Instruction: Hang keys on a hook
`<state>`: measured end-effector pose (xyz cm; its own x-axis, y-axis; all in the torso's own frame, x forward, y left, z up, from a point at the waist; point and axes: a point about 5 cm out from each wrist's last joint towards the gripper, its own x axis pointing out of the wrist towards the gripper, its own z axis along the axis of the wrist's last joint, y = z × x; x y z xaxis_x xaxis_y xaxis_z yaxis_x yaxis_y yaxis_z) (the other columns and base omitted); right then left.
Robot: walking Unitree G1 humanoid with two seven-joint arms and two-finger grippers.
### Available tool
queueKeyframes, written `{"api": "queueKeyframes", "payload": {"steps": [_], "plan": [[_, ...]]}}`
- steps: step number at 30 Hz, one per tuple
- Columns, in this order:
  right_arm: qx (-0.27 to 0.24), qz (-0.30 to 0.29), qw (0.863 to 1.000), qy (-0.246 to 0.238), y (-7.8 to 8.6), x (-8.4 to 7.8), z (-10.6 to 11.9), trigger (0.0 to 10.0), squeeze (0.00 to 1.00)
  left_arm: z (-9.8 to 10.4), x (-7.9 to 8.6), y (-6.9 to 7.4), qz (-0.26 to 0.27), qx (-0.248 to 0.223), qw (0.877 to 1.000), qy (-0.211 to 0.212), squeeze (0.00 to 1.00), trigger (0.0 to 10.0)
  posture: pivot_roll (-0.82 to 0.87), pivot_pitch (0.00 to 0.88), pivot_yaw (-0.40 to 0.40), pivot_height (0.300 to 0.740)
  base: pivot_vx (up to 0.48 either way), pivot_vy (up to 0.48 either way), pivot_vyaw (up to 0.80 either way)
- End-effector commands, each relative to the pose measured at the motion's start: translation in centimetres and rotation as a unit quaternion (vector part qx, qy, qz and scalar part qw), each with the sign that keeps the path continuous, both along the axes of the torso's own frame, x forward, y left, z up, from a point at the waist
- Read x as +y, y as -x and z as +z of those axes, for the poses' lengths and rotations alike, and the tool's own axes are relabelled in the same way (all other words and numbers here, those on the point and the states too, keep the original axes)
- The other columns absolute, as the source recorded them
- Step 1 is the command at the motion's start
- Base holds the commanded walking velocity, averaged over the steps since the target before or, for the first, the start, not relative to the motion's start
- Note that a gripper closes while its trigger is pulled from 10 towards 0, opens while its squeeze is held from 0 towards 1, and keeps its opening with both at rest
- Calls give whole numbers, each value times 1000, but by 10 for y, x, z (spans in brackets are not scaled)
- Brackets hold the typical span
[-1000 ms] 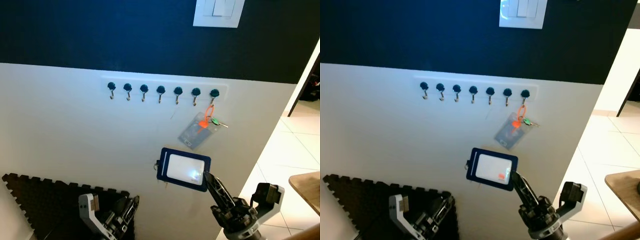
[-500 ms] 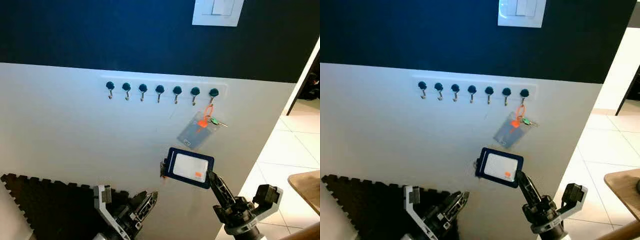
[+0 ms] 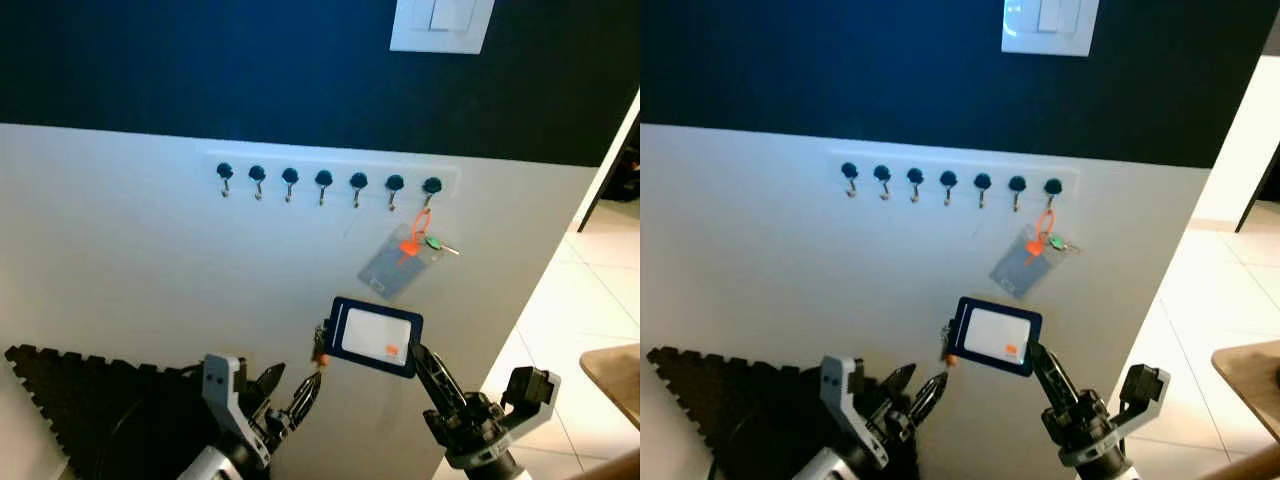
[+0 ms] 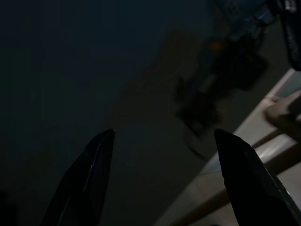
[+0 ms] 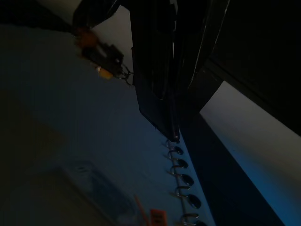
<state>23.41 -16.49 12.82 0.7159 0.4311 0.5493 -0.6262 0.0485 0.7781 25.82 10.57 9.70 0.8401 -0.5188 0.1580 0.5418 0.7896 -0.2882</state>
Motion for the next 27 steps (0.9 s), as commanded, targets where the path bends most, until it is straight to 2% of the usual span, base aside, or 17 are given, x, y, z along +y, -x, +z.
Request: {"api": "queueKeyframes", "payload": {"steps": [1,3,4,6,7,8,10,12,16,18,23,27], "plan": [[3,2,1000,0,0,0,-1,10000,0,-2,4,0,7,-2,1000,-14,0,10000,38,65,-35,740,0,0,0],[2,4,1000,-4,0,-1,0,10000,0,2,7,1,14,-34,998,-48,0,10000,37,70,-38,740,0,0,0],[2,4,1000,-4,0,-1,0,10000,0,2,7,1,14,-34,998,-48,0,10000,37,70,-38,740,0,0,0],[3,4,1000,-5,-1,-1,0,10000,0,5,9,1,28,-81,990,-113,0,10000,40,70,-42,740,0,0,0],[3,4,1000,-5,-1,-1,0,10000,0,5,9,1,28,-81,990,-113,0,10000,40,70,-42,740,0,0,0],[4,3,1000,-9,-1,-3,-1,10000,0,8,11,0,53,-129,976,-166,0,10000,41,70,-46,740,0,0,0],[4,3,1000,-9,-1,-3,-1,10000,0,8,11,0,53,-129,976,-166,0,10000,41,70,-46,740,0,0,0],[14,-4,1000,-13,-3,-6,-3,10000,0,13,13,-1,78,-170,963,-194,0,10000,41,71,-49,740,0,0,0],[23,-8,1000,-16,-5,-7,-6,10000,0,12,8,1,57,-169,966,-187,0,10000,41,70,-49,740,0,0,0],[29,-5,1000,-12,-5,-6,-7,10000,0,10,0,4,36,-167,968,-184,0,10000,41,72,-49,740,0,0,0],[30,0,999,-14,-5,-5,-8,10000,0,11,-7,4,29,-170,969,-175,0,10000,42,72,-48,740,0,0,0],[30,4,999,-16,-4,-3,-8,10000,0,8,-19,5,1,-172,971,-168,0,10000,43,71,-46,740,0,0,0]]}}
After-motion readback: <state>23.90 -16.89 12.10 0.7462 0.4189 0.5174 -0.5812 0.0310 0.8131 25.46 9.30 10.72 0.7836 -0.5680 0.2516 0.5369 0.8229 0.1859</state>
